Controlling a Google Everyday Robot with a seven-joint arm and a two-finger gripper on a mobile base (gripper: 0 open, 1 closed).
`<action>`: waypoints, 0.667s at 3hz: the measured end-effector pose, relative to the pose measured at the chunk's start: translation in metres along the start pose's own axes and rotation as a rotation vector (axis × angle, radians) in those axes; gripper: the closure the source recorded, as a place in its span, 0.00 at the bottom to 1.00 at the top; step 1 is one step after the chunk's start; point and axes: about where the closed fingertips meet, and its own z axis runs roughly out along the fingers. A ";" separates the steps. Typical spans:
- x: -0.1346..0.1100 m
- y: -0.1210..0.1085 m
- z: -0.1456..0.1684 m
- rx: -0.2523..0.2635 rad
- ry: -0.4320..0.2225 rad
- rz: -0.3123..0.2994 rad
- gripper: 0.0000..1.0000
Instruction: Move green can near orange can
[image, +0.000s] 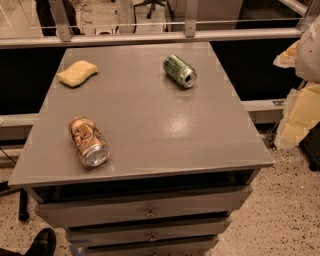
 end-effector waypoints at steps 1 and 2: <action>0.000 0.000 0.000 0.002 -0.001 0.000 0.00; -0.010 -0.016 0.016 0.024 -0.033 -0.032 0.00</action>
Offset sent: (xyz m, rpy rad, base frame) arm 0.0687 0.0225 -0.0351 0.0492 -0.0900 0.1064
